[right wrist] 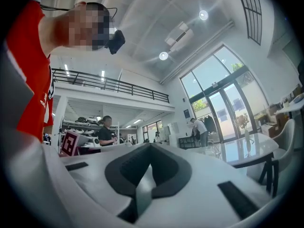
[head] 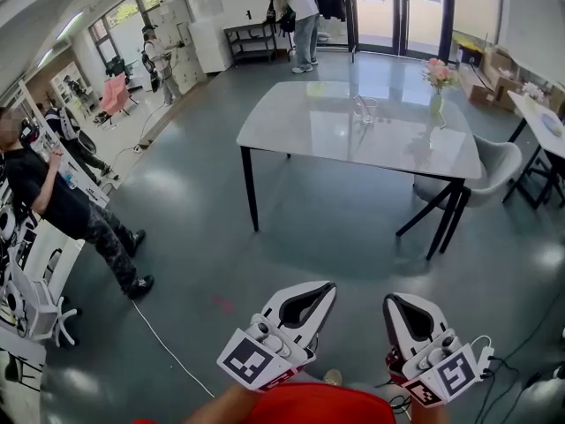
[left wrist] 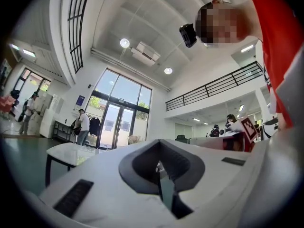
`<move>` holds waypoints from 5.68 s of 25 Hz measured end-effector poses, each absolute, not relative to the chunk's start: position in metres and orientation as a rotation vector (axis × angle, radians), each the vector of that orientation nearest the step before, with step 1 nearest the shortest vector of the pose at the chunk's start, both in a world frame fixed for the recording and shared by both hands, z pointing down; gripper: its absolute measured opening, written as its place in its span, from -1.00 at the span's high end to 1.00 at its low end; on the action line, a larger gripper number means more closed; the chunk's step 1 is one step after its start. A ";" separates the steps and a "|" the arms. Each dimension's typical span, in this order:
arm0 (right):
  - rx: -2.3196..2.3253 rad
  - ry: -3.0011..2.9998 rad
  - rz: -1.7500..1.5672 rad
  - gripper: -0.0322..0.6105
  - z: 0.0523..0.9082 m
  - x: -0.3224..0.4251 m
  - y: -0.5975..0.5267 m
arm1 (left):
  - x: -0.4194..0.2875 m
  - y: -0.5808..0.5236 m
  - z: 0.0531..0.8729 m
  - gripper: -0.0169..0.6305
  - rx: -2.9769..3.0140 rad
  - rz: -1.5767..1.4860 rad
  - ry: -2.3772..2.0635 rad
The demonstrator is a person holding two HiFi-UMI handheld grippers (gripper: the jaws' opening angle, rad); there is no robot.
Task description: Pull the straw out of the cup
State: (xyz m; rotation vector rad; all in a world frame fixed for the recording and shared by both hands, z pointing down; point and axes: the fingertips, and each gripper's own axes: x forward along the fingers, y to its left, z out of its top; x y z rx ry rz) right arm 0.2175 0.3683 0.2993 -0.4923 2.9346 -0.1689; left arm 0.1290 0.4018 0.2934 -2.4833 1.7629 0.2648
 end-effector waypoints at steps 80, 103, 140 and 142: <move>-0.575 2.963 -0.176 0.88 0.304 0.028 -0.324 | -0.158 -0.304 0.400 0.28 -2.317 -0.049 2.206; -0.905 3.032 -0.222 0.88 0.337 0.038 -0.350 | -0.164 -0.423 0.492 0.02 -2.520 -0.175 1.965; -0.806 2.941 -0.242 0.88 0.329 0.002 -0.358 | -0.151 -0.360 0.342 0.86 -2.471 0.020 1.847; -0.776 2.937 -0.237 0.88 0.326 -0.003 -0.355 | -0.148 -0.348 0.332 0.86 -2.490 -0.003 1.852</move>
